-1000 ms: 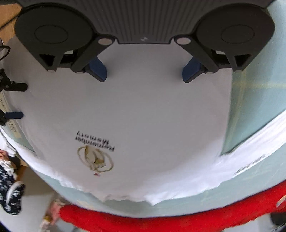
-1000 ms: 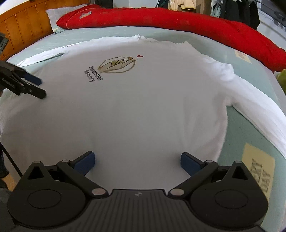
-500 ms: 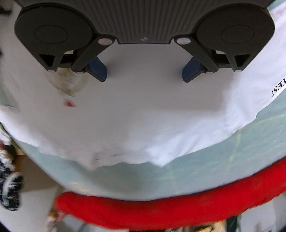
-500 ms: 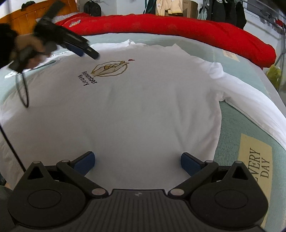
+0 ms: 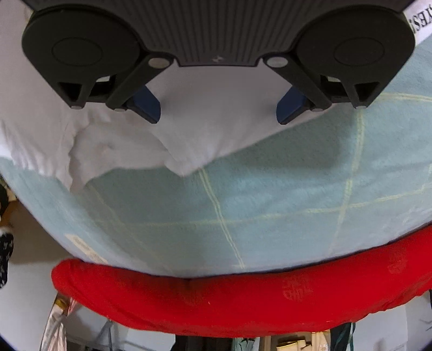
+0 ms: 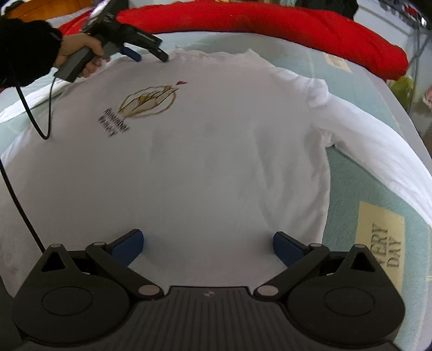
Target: Fold clothes
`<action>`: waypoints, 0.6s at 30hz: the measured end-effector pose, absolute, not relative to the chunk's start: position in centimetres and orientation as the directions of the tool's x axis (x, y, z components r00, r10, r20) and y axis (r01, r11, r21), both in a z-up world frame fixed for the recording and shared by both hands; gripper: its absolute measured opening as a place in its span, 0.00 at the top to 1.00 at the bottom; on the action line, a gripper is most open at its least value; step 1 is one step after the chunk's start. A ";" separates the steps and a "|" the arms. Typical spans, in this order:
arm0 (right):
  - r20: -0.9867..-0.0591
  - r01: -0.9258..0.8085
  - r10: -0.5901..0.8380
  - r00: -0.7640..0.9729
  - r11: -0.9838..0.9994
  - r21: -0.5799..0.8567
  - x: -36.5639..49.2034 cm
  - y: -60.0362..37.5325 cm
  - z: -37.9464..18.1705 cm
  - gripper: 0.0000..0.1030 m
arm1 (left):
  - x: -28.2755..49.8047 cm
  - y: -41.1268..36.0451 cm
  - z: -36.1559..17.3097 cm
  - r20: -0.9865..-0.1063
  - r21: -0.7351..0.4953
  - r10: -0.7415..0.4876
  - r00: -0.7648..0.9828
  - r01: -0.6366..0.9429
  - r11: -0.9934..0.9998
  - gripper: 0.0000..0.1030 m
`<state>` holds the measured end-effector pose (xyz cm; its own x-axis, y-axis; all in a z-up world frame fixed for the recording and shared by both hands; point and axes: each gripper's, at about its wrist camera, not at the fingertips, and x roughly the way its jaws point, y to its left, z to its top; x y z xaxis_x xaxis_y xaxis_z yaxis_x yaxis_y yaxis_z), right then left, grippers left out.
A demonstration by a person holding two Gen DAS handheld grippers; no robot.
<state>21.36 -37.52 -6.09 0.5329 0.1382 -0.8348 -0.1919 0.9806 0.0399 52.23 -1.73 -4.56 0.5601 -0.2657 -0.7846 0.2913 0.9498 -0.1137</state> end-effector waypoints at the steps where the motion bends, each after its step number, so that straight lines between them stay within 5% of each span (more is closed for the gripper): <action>1: -0.827 -0.188 0.141 0.544 0.981 0.043 22.2 -37.4 -5.4 0.00 | 51.7 -1.4 -4.1 -0.781 -0.119 -0.277 0.560 0.302 0.946 0.10; 10: -0.734 -0.183 0.132 0.666 0.983 0.011 36.2 -33.8 -3.7 0.00 | 46.1 3.4 -3.3 -0.822 0.026 -0.156 0.547 0.311 0.950 0.10; 18: -0.727 -0.158 0.106 0.679 0.987 -0.004 47.3 -31.0 -7.9 0.00 | 45.3 7.5 -5.3 -0.822 -0.039 -0.161 0.546 0.229 0.973 0.09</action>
